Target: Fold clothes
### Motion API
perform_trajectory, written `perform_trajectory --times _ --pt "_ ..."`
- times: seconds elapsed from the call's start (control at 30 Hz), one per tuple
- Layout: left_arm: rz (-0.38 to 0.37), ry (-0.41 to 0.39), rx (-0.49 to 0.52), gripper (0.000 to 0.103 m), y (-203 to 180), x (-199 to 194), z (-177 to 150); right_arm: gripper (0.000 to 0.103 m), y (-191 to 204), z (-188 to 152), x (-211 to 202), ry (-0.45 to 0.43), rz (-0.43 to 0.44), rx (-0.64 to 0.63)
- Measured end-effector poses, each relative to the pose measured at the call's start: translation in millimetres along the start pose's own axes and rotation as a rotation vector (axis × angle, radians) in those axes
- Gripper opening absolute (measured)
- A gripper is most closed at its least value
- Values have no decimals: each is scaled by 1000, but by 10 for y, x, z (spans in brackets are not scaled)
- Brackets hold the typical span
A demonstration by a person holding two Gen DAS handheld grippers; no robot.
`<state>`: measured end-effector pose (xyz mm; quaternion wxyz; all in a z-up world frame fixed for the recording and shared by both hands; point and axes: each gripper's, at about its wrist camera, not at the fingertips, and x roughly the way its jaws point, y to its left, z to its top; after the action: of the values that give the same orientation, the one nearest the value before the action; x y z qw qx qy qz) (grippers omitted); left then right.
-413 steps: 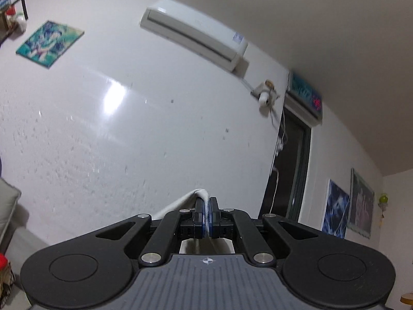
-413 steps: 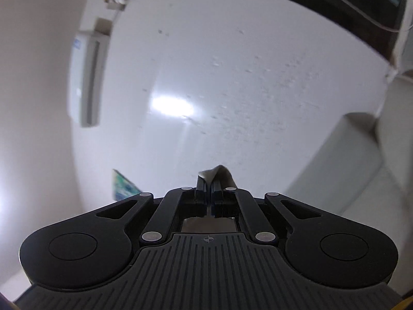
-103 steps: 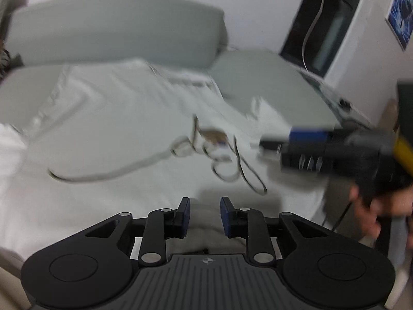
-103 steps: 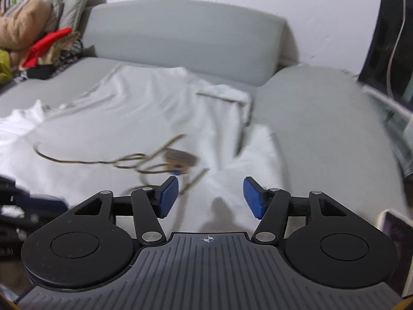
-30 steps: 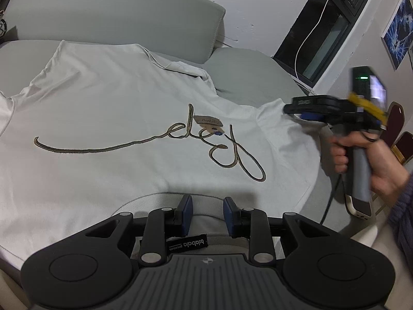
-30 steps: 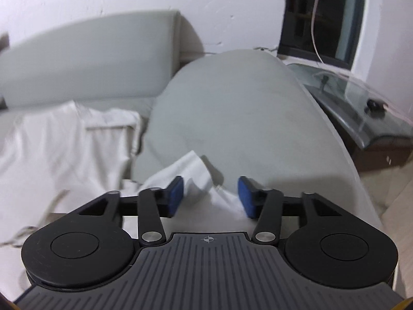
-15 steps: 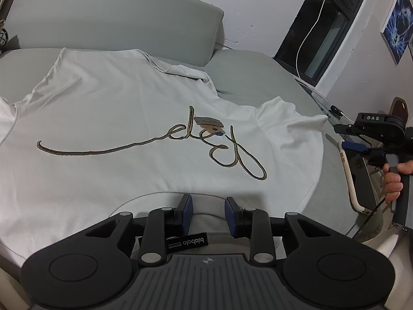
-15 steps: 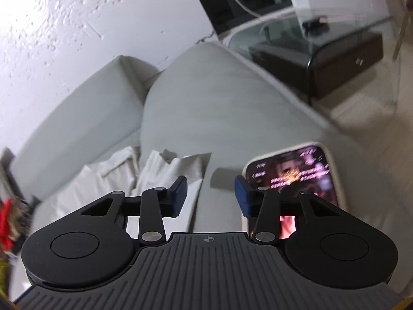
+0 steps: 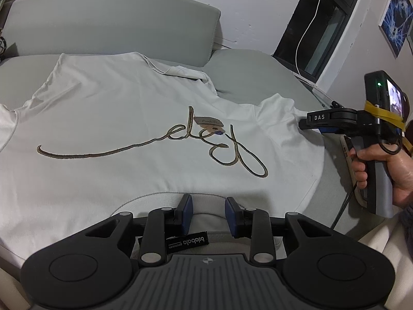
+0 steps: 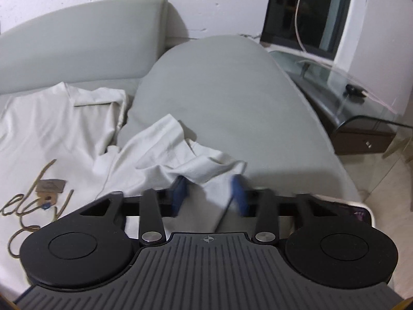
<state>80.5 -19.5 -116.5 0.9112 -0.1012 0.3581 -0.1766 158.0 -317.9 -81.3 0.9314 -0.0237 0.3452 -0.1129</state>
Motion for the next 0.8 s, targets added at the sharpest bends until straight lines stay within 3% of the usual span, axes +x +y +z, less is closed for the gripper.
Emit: perform_trajectory --times 0.03,0.1,0.23,0.27,0.3,0.33,0.4,0.43,0.57,0.7,0.77,0.8 --pt "2 0 0 31 -5 0 -1 6 -17 8 -14 -1 11 18" --pt "5 0 0 31 -14 0 -3 4 -80 5 -62 -15 21 59" --pt "8 0 2 31 -16 4 -10 5 -121 -14 -78 5 -62 74" --pt "8 0 4 31 -12 5 -13 9 -131 -19 -75 15 -82 78" --pt "9 0 5 31 -10 7 -16 19 -126 -16 -74 16 -97 71" --pt "10 -1 7 31 -5 7 -21 37 -114 -12 -90 13 -122 64" --pt "11 -1 13 31 -4 11 -26 54 -96 -7 -147 1 -158 70" --pt "10 -1 14 31 -3 11 -27 54 -93 -8 -183 -7 -156 80" --pt "6 0 10 29 -12 -18 1 55 -27 -29 -438 -59 1 133" --pt "-49 -29 -40 27 -40 -206 83 58 203 -126 -713 -90 223 64" --pt "-2 -33 -17 30 -62 -208 90 54 371 -204 -674 -17 330 -6" --pt "32 -28 -10 30 -63 -186 89 44 455 -243 -652 21 383 -40"
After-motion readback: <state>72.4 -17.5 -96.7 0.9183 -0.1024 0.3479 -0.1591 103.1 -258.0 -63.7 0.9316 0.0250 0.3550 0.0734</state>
